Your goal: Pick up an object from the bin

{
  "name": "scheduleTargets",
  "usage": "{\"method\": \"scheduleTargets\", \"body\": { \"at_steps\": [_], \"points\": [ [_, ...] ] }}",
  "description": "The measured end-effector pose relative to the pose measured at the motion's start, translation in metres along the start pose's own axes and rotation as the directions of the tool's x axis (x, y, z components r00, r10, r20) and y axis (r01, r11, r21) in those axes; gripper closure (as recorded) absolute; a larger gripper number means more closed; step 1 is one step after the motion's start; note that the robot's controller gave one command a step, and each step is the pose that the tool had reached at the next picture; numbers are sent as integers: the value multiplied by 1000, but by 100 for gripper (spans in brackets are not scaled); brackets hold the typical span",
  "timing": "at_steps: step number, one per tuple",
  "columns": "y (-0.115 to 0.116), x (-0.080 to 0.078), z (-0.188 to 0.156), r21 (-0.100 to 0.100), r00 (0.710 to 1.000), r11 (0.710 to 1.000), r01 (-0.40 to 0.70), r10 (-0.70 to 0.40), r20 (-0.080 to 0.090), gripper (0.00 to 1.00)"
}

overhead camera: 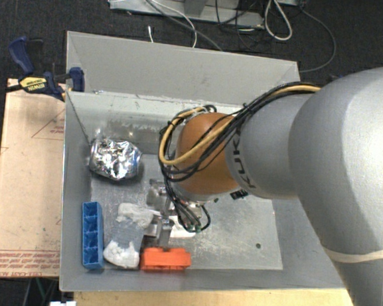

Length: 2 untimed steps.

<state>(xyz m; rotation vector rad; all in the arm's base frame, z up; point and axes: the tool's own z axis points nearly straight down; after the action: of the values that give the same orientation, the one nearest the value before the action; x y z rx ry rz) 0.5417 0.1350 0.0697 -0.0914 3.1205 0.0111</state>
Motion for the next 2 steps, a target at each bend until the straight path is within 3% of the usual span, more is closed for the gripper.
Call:
{"method": "scheduleTargets", "body": {
  "at_steps": [1,2],
  "points": [
    [11,1,-18,-2,945,946,325,-325,14,100],
    [11,1,-18,-2,946,946,325,-325,14,100]
  ]
}}
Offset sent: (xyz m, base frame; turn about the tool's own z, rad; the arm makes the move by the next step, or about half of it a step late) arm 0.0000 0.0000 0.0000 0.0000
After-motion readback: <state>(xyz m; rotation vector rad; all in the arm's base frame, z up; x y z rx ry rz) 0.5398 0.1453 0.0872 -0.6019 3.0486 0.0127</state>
